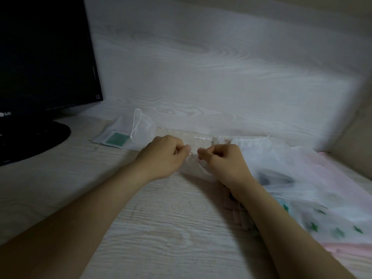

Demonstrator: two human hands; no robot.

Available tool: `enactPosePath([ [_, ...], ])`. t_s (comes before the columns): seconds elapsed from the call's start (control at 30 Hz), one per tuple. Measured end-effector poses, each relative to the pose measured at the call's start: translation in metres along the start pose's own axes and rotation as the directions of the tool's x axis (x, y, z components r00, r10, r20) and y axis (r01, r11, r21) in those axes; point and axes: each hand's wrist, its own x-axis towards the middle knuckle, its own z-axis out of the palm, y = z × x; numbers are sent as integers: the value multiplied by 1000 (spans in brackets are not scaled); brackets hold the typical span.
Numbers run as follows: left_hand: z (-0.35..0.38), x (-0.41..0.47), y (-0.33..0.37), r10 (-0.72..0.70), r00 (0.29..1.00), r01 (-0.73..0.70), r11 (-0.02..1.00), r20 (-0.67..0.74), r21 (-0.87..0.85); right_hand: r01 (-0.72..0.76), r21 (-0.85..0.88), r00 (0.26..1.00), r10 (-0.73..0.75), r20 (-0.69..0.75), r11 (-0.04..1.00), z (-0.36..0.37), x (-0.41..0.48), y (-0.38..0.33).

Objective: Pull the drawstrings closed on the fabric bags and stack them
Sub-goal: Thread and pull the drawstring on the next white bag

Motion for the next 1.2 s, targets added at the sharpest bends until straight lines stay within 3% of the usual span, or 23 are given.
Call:
enactPosePath([
  [0.2,5,3,-1,8,999,-15,987,-43,-162,11,-174,994,-30,-105,985,5,-2,-4],
  [0.37,3,5,-6,-91,996,89,968,-1,-235,30,-258,989,-66,-134,966,10,1,-6],
  [0.47,3,3,-1,-132,991,130,930,18,-344,101,-308,986,-136,-95,946,15,1,-5],
  [0.67,-4,2,13,-108,987,44,894,-121,-445,202,-312,979,-201,35,928,15,2,1],
  [0.83,-4,0,19,-90,996,54,779,-26,-624,259,-320,966,-251,65,911,16,0,2],
  [1.03,-3,3,11,-149,981,195,787,128,-585,290,-343,955,-293,44,894,12,2,1],
  [1.13,1,6,9,-142,978,202,816,152,-541,310,-366,944,-329,13,877,12,-1,0],
  [1.2,3,5,7,-111,983,172,836,147,-520,303,-284,947,-320,-15,910,11,-2,-3],
])
